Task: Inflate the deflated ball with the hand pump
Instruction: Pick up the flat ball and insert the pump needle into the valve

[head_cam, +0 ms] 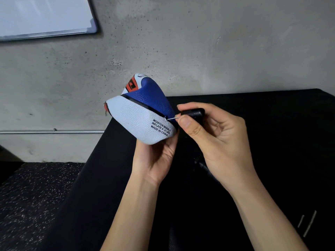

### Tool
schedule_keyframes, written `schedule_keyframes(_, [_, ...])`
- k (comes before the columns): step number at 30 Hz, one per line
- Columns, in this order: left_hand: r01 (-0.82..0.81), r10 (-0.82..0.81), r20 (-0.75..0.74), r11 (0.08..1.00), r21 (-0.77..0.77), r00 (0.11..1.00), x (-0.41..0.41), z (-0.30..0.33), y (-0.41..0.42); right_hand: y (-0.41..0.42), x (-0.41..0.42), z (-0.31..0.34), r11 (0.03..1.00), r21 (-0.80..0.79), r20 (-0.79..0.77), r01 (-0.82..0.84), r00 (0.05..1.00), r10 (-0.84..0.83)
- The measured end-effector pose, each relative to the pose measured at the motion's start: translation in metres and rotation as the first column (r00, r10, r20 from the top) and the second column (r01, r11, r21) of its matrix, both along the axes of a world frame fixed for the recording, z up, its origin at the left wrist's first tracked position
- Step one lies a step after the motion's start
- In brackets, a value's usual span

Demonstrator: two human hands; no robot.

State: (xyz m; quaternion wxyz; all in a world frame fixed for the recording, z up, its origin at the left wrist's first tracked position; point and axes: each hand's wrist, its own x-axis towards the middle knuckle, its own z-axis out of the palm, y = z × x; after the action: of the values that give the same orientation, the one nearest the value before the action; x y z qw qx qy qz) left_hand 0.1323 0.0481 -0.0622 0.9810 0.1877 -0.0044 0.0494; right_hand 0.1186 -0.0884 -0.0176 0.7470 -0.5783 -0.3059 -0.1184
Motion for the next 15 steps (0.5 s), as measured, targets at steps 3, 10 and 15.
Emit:
schedule_keyframes(3, [-0.026,0.026,-0.013,0.999,0.033,1.000,0.0010,-0.0004,0.0025,0.0007,0.0002,-0.0010,0.999,-0.009,0.015,0.033,0.999,-0.033])
schedule_keyframes(10, [-0.045,0.045,-0.002,0.998,0.049,0.999,-0.0008,0.0016,0.0035,0.0055,-0.0031,-0.0012,0.999,0.026,-0.007,0.034,0.999,-0.034])
schedule_keyframes(15, [-0.057,0.058,-0.012,0.996,0.074,0.998,-0.0043,0.0065,0.0025,0.0038,-0.0008,-0.0025,0.997,-0.033,0.022,0.075,0.997,-0.074])
